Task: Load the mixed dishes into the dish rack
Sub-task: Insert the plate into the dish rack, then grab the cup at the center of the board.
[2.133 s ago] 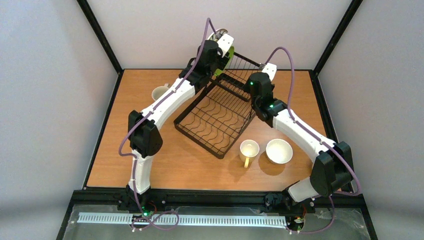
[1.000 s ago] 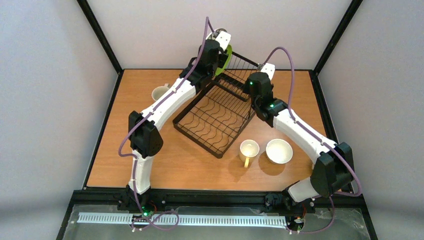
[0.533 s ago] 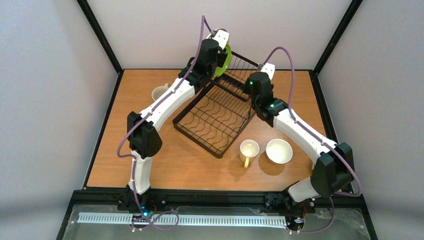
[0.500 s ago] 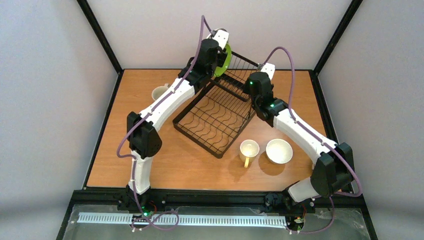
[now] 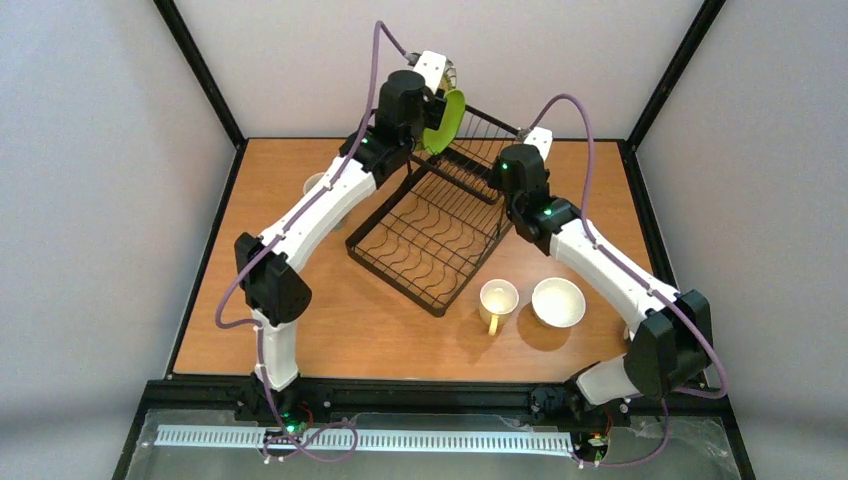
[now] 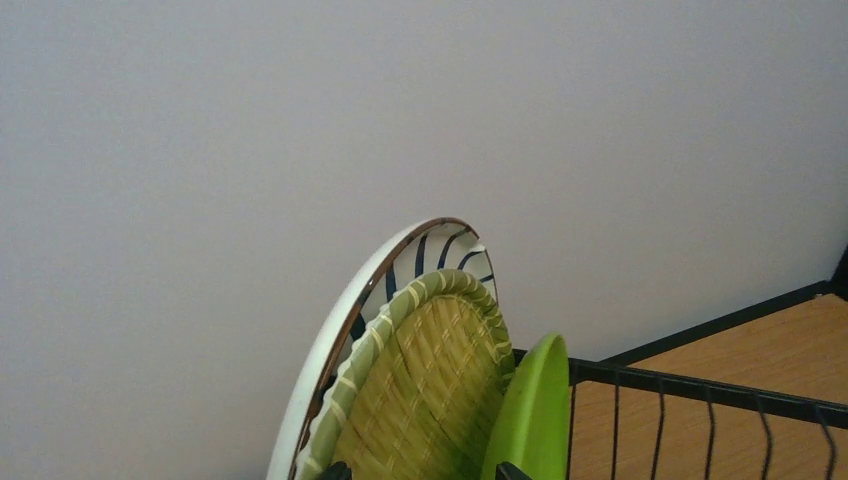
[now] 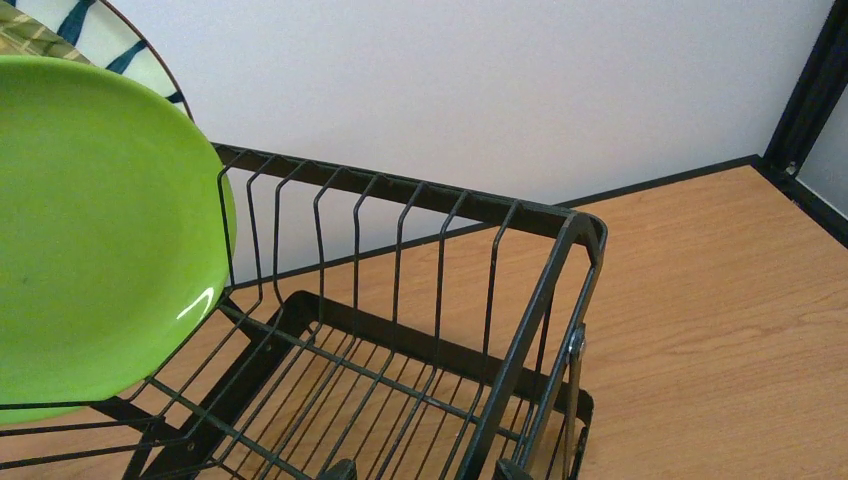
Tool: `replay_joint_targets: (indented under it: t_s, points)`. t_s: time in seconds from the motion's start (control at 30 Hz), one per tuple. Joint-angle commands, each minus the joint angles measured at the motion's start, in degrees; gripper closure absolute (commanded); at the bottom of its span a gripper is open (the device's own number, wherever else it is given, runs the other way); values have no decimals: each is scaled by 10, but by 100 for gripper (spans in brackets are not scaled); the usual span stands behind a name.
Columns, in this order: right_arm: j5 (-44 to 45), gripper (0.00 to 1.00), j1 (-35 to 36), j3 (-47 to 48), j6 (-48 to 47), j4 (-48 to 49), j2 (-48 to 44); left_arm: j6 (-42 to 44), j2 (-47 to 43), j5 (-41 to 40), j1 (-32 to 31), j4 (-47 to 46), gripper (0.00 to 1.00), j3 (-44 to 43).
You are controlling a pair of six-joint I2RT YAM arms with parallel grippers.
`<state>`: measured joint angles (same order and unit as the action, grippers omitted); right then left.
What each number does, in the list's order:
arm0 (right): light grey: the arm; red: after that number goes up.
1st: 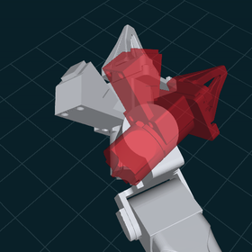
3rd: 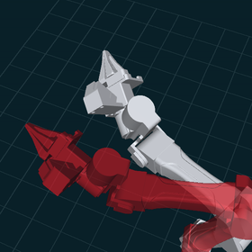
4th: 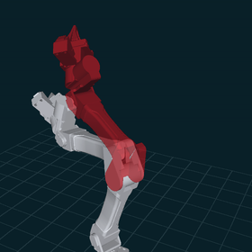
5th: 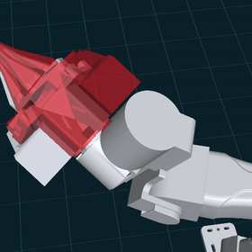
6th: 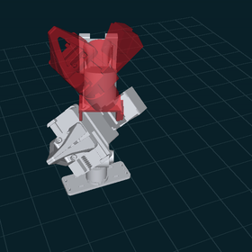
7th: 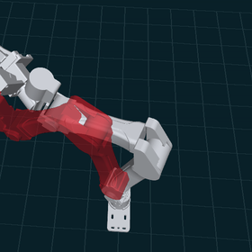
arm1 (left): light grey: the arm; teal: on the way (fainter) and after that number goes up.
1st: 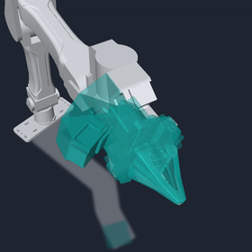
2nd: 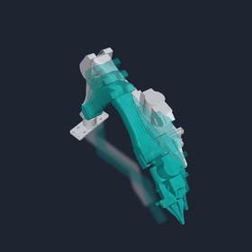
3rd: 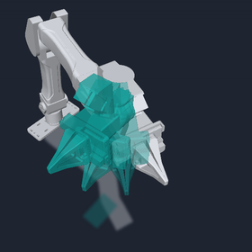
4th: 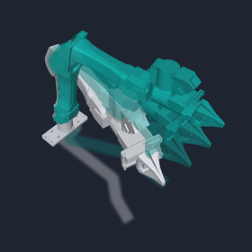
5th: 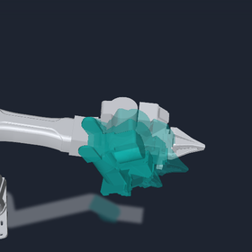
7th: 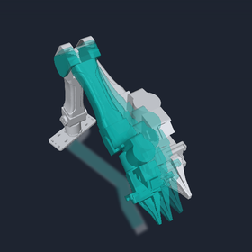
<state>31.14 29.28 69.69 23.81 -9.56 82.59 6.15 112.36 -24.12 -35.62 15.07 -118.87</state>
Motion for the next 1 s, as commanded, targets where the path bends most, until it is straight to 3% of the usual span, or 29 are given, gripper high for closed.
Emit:
replay_joint_targets:
  t_s: [0.0,0.57,0.97]
  points:
    - [9,21,-1,-2,12,-44,-20,-22,-44,-19,28,13,19,-11]
    - [3,21,-1,-45,28,-64,-85,-48,-119,-39,-20,55,21,38]
    - [-21,21,-1,-62,29,-75,-124,-85,-212,-85,-34,82,21,131]
